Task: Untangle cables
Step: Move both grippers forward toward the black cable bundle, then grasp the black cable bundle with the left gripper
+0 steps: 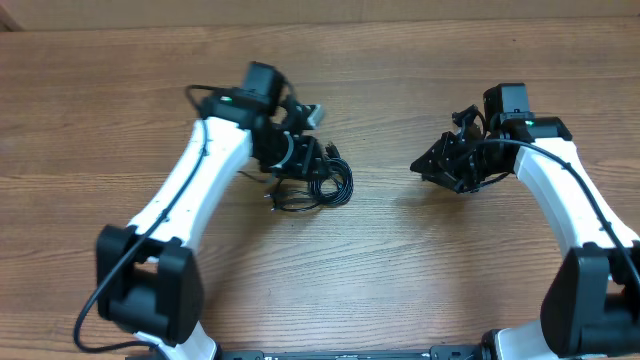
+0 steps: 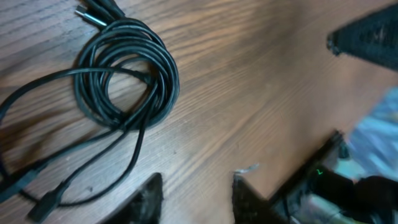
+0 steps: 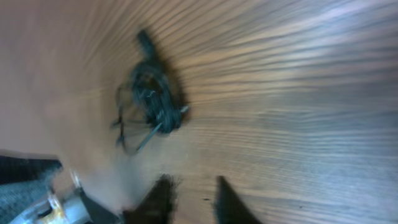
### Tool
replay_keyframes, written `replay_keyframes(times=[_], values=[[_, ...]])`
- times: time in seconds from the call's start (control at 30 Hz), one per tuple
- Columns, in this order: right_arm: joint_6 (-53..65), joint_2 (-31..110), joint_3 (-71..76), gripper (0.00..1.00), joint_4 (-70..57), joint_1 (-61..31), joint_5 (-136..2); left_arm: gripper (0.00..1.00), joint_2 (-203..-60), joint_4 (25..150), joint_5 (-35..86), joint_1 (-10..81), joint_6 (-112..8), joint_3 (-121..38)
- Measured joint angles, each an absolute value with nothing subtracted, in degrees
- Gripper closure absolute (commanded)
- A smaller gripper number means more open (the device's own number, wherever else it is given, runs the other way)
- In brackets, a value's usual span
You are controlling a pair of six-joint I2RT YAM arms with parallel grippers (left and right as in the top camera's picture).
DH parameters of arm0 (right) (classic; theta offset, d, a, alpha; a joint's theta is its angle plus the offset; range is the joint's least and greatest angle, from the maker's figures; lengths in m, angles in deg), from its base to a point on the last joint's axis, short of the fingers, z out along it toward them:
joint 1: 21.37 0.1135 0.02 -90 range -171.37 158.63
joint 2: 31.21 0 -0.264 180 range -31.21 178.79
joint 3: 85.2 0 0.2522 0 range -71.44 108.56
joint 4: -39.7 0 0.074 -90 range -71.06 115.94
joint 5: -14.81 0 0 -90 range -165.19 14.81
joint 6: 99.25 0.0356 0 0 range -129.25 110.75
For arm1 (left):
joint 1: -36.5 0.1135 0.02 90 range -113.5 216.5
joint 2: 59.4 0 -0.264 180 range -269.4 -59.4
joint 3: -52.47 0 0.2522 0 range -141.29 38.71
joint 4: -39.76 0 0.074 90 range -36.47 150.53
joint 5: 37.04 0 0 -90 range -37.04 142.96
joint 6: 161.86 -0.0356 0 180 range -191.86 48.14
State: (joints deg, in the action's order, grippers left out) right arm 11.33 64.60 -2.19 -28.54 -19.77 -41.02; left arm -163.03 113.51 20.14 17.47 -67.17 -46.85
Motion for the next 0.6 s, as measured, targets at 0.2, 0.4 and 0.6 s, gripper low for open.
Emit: replay_keyframes(times=[0.2,0.4,0.6], values=[[16.05,67.90,-4.50,0.47,-23.78,-19.77,-44.38,0.41,-167.89,108.14,28.71,10.80,-62.82,-46.89],[22.56,70.68,-11.02,0.48,-15.08,-19.77,-45.80,0.43,-171.76,104.14,36.27,6.06,-61.27,-46.89],[28.95,71.01,-17.86,0.57,-5.42,-19.46,-46.61,0.48,-174.12,102.23,44.97,3.83,-59.00,-46.89]])
